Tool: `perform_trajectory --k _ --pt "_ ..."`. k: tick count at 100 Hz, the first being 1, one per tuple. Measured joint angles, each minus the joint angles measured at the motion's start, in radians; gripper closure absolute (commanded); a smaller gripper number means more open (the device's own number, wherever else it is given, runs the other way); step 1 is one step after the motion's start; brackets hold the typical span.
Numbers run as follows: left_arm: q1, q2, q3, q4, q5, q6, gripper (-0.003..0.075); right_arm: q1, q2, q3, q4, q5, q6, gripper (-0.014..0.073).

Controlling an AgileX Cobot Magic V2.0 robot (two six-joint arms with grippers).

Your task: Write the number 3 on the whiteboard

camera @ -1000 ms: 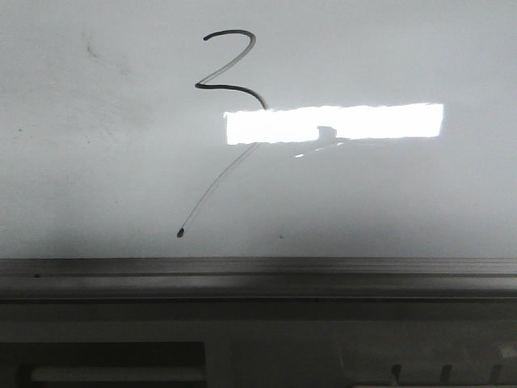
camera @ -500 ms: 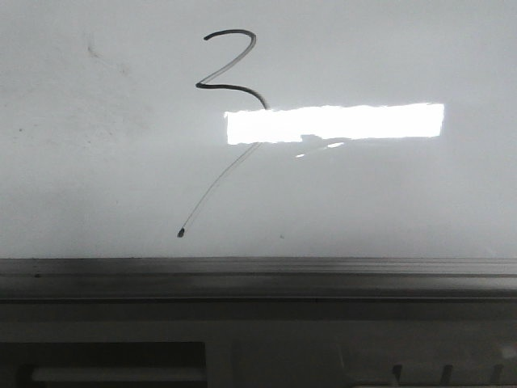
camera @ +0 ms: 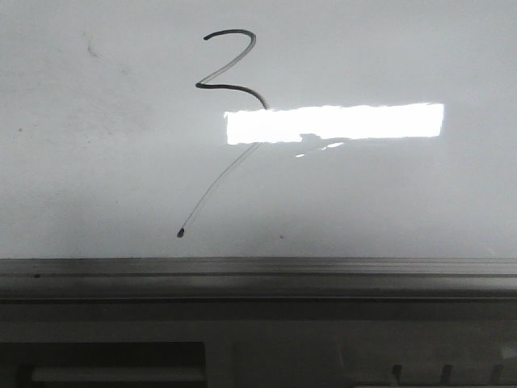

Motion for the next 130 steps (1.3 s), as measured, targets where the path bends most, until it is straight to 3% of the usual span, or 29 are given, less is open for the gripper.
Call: perform_trajectory --k 14,28,36,48,72,114,130 --pt "0.012 0.0 0.025 0.008 -0.063 -0.112 0.0741 -0.014 -0.033 0.0 -0.028 -0.072 0.002 -0.0038" --pt "0.071 0.0 0.086 0.052 -0.141 -0.247 0.0741 -0.098 -0.117 0.0 -0.041 -0.143 0.009 0.0083" --pt "0.127 0.0 0.129 0.073 -0.195 -0.318 0.0741 -0.167 -0.166 -0.005 -0.041 -0.166 0.011 0.0258" --pt "0.239 0.0 0.191 0.082 -0.274 -0.402 0.0741 -0.263 -0.23 -0.007 -0.041 -0.168 0.023 0.0667" --pt "0.396 0.06 0.224 0.084 -0.346 -0.44 0.0741 -0.369 -0.273 0.075 -0.041 -0.161 0.047 0.0656" --pt "0.405 0.255 0.224 0.141 -0.525 -0.442 0.0741 -0.373 -0.273 0.149 -0.042 -0.161 0.05 0.0656" --pt "0.412 0.297 0.222 0.078 -0.592 -0.442 0.0741 -0.373 -0.273 0.149 -0.042 -0.161 0.054 0.0656"
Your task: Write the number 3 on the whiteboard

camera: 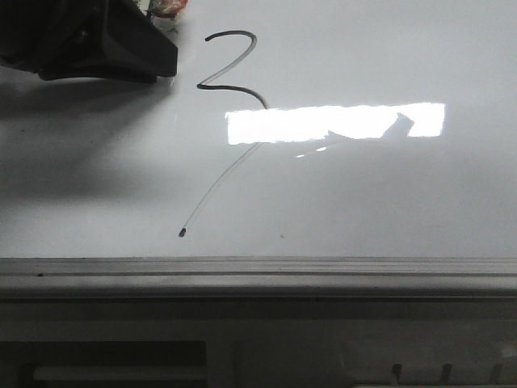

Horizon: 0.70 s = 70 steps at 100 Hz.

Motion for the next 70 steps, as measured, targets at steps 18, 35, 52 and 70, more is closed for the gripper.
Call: perform_trajectory --k 18,35,52,70 --pt "0.017 0.018 -0.008 -0.021 -0.04 -0.002 0.0741 0.0 0.0 0.0 0.002 0.014 0.0 0.0656" --pt "0.019 0.018 -0.008 -0.022 -0.042 -0.002 0.0729 0.0 0.0 0.0 0.002 0.023 0.0 0.0656" --pt "0.019 0.018 -0.008 -0.025 -0.042 -0.004 0.0516 0.0 0.0 0.0 0.002 0.025 0.0 0.0656" --pt "0.019 0.018 -0.012 -0.022 -0.06 -0.004 0.0307 0.0 0.0 0.0 0.002 0.025 0.0 0.0656"
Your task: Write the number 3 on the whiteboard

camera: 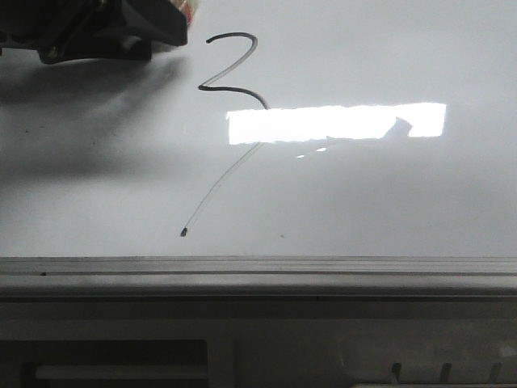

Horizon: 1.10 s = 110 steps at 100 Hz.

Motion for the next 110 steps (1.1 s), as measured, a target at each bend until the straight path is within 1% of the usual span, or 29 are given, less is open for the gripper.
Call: perform_trajectory --k 41,46,54,63,91,95,101,103,108,110 --pt "0.0 0.0 -0.002 0.008 -0.021 0.0 0.0309 0.0 0.0 0.0 0.0 0.015 0.0 0.0656" --pt "0.0 0.0 -0.002 0.008 -0.021 0.0 0.0296 0.0 0.0 0.0 0.0 0.019 0.0 0.0656" --pt "0.0 0.0 -0.004 0.01 -0.023 0.0 0.0244 0.0 0.0 0.0 0.0 0.021 0.0 0.0656" --pt "0.0 -0.008 -0.005 0.01 -0.028 0.0 0.0205 0.0 0.0 0.0 0.0 0.021 0.0 0.0656" --pt "0.012 -0.074 0.001 0.01 -0.025 0.0 0.021 0.0 0.0 0.0 0.004 0.023 0.001 0.0656" --pt "0.016 -0.09 0.003 0.004 -0.017 0.002 0.0223 0.0 0.0 0.0 0.004 0.024 0.001 0.0656" --pt "0.022 -0.128 0.01 -0.002 -0.005 0.004 0.0276 0.0 0.0 0.0 0.004 0.024 0.001 0.0655" --pt "0.024 -0.145 0.012 -0.002 -0.001 0.008 0.0315 0.0 0.0 0.0 0.004 0.024 0.001 0.0655" --pt "0.027 -0.191 0.013 -0.006 0.001 0.025 0.0384 0.0 -0.002 0.0 0.004 0.024 0.001 0.0655" --pt "0.026 -0.213 0.013 -0.006 0.001 0.035 0.0432 0.0 -0.005 0.0 0.004 0.024 0.001 0.0655"
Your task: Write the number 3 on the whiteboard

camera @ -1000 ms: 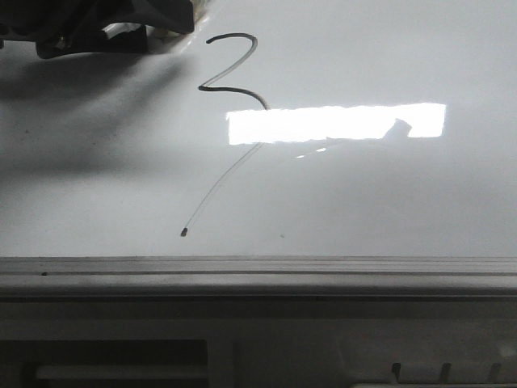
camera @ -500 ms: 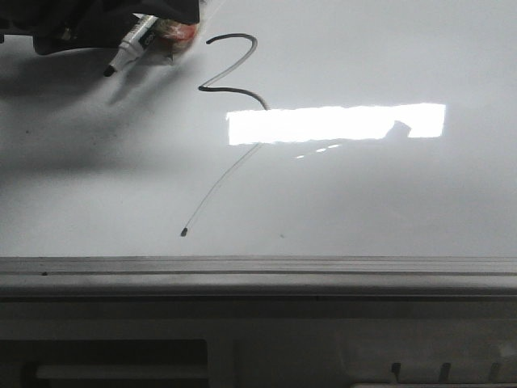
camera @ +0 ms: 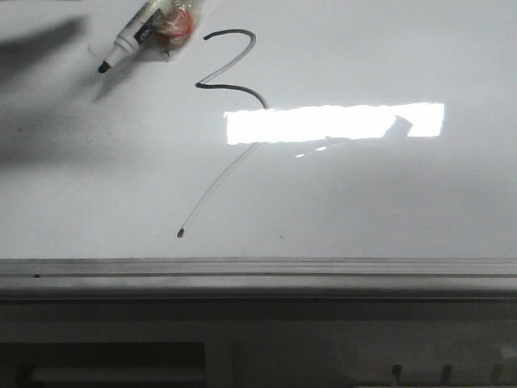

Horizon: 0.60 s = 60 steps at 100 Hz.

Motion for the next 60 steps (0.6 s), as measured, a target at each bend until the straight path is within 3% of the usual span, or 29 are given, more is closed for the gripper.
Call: perform_trajectory --k 17,31,43,60 --pt "0.0 -0.216 0.0 0.0 0.051 0.115 0.0738 0.0 -0.043 0.032 0.004 -0.022 0.0 0.0655" --pt "0.0 -0.429 0.0 0.011 0.186 0.221 0.0741 0.0 -0.132 0.156 0.007 -0.136 0.0 0.0655" --pt "0.0 -0.588 0.0 0.05 0.361 0.246 0.0741 0.0 -0.241 0.335 0.026 -0.324 0.0 0.0655" --pt "0.0 -0.716 0.027 0.106 0.577 0.255 0.0741 0.0 -0.393 0.61 0.154 -0.587 0.0 0.0655"
